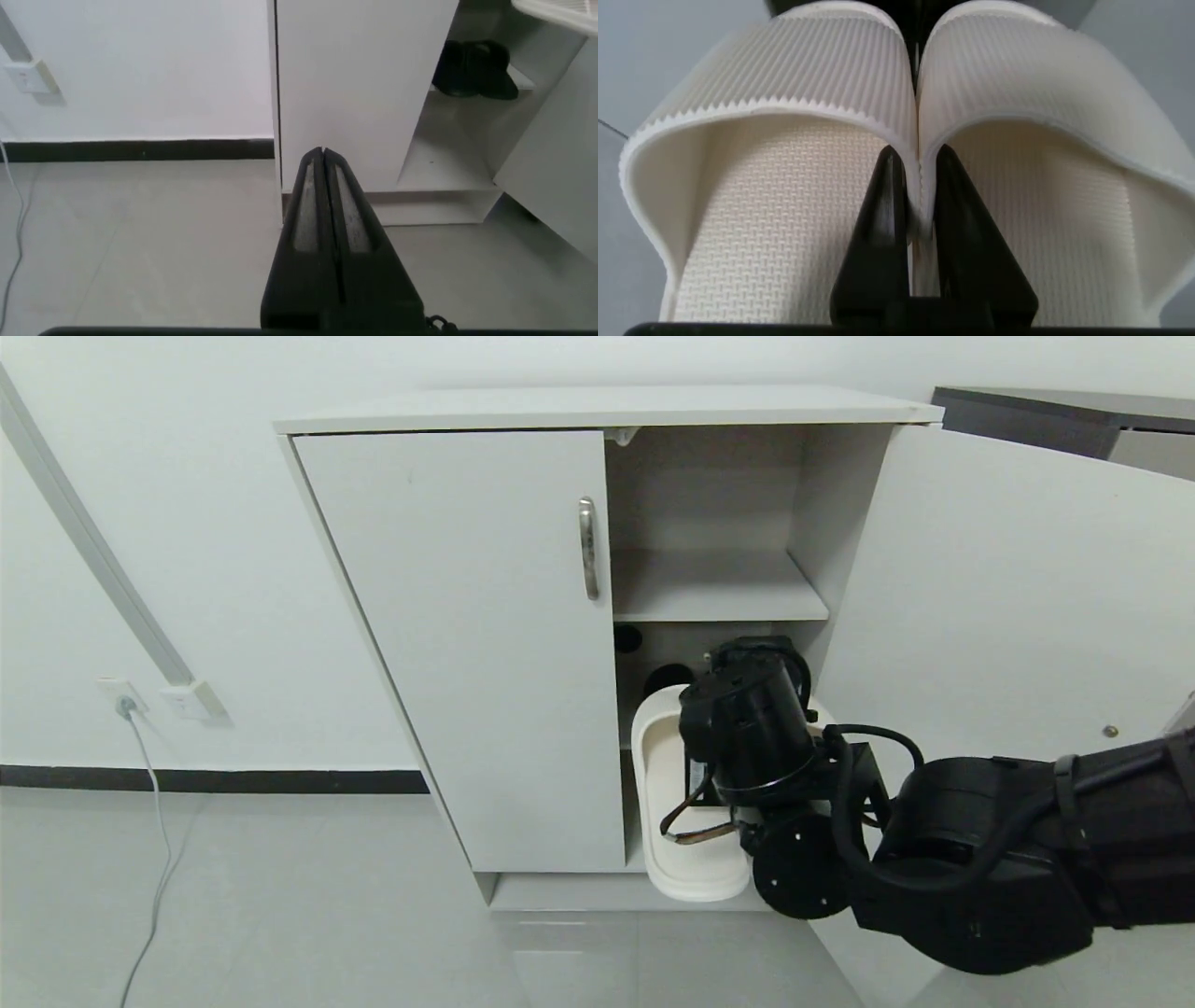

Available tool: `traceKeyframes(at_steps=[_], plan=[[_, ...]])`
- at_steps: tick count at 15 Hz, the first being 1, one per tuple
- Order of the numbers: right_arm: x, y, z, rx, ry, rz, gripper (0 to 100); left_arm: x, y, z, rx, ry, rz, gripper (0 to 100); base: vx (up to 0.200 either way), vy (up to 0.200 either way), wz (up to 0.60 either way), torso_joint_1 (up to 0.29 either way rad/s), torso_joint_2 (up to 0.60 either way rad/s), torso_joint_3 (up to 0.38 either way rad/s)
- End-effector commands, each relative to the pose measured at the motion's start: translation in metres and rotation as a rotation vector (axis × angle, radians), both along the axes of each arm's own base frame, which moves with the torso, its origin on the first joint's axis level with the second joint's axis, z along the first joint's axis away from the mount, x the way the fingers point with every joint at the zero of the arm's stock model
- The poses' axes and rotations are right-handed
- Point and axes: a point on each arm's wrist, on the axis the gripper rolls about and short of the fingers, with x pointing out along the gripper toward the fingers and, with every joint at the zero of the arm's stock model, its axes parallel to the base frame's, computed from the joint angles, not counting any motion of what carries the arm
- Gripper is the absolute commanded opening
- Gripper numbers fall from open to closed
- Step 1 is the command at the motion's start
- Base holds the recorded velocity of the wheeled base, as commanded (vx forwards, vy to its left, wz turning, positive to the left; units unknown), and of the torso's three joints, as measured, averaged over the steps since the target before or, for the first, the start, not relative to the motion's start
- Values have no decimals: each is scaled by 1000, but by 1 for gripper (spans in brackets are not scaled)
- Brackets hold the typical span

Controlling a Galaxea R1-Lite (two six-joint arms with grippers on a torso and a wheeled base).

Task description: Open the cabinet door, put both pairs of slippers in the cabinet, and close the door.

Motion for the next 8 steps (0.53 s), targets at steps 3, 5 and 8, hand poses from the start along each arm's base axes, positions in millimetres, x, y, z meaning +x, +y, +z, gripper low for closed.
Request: traceKeyframes(at_steps=[3, 5, 8], plan=[[0, -3, 8, -5, -15, 0, 0, 0, 0, -1, -1, 4, 1, 0, 0, 0, 0, 0, 0, 0], [11, -7, 15, -6, -58, -15, 0, 0, 0, -1, -2, 4, 1, 0, 0, 0, 0, 0, 0, 0], [21, -9, 22, 2, -153, 22, 0, 0, 0, -1, -1, 4, 1, 0, 0, 0, 0, 0, 0, 0]])
